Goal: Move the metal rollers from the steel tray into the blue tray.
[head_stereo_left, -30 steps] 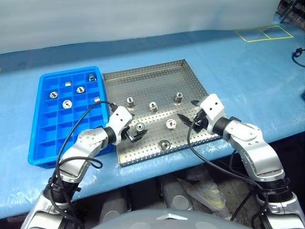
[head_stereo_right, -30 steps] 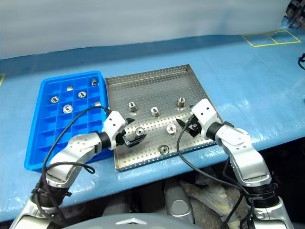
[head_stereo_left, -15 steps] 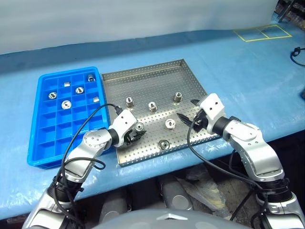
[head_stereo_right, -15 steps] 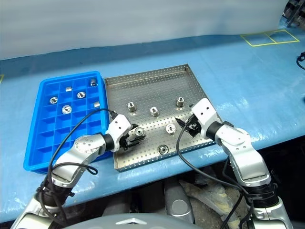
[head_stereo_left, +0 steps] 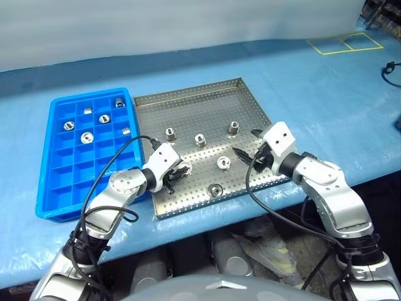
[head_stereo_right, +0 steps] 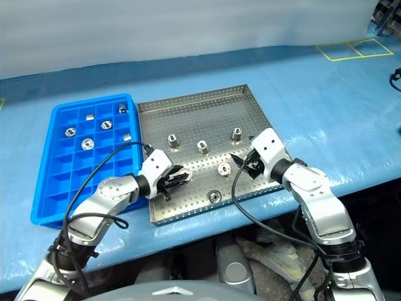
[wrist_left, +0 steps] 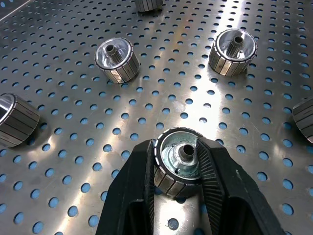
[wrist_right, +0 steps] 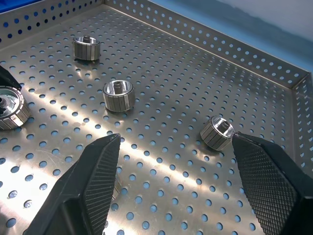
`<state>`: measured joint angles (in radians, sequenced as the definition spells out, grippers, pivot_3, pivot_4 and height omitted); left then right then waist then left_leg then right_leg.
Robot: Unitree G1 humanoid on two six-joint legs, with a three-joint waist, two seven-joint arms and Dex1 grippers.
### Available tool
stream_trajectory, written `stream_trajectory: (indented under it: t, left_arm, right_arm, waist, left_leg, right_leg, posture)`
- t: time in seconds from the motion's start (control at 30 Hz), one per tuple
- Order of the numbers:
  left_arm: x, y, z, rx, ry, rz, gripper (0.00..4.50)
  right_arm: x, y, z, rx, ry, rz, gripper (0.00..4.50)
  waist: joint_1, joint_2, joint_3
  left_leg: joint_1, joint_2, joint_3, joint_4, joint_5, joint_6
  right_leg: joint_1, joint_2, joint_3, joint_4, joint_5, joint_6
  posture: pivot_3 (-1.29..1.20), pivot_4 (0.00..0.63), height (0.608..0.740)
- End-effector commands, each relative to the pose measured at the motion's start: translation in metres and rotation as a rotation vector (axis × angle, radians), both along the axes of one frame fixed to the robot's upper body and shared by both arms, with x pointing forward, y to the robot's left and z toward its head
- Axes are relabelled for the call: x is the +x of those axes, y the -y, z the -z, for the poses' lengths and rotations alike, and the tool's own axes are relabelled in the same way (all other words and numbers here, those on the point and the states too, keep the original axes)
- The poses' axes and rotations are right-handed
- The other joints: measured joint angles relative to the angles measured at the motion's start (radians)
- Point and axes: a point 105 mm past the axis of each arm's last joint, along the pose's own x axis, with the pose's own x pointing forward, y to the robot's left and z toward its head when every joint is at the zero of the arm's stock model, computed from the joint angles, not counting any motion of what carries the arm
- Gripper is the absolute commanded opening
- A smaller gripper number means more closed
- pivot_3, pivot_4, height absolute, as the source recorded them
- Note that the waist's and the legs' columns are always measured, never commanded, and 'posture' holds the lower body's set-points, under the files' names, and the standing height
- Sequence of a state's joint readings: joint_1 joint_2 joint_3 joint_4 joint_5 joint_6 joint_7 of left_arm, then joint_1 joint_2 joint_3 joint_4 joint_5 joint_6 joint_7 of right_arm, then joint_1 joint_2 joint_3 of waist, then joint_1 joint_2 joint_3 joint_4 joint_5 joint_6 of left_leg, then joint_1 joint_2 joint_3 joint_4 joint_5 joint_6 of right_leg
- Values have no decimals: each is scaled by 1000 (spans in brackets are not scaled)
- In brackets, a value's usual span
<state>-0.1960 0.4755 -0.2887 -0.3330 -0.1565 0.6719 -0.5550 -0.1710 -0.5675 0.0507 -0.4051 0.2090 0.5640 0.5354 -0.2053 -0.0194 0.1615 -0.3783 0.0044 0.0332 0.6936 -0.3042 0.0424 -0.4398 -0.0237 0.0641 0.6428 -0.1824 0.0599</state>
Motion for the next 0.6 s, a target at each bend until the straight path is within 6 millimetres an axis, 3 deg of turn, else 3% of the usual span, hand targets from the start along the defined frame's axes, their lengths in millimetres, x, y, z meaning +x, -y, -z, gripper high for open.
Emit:
stream_trajectory:
  t: [0.03, 0.2, 0.33, 0.57, 0.6]
  left_arm:
    - [2, -5, -1, 14, 9, -23, 1092]
    - [4, -5, -4, -1, 24, -27, 1092]
    - [10, -9, -31, -169, 65, -92, 1092]
    - [18, -64, -74, -307, 201, -321, 1092]
    - [19, -80, -81, -292, 238, -388, 1092]
  right_arm:
    - [2, 2, -17, 9, 75, 8, 3831]
    - [2, 1, -17, 10, 78, 8, 3831]
    - [2, 0, -17, 12, 78, 3, 3831]
    - [4, -6, -15, 15, 73, -20, 3831]
    - [4, -8, -16, 18, 73, -28, 3831]
  waist:
    - [0, 0, 0]
    - [0, 0, 0]
    - [0, 0, 0]
    - [2, 0, 0]
    - [4, 0, 0]
  left_leg:
    - [0, 0, 0, 0, 0, 0]
    - [0, 0, 0, 0, 0, 0]
    - [0, 0, 0, 0, 0, 0]
    - [-1, 0, 0, 0, 0, 0]
    - [-1, 0, 0, 0, 0, 0]
  right_leg:
    - [0, 0, 0, 0, 0, 0]
    - [0, 0, 0, 0, 0, 0]
    - [0, 0, 0, 0, 0, 0]
    - [-1, 0, 0, 0, 0, 0]
    - [-1, 0, 0, 0, 0, 0]
  posture:
    - [-248, 150, 740]
    - [-247, 150, 740]
    - [-246, 150, 740]
    - [-213, 150, 740]
    - [-203, 150, 740]
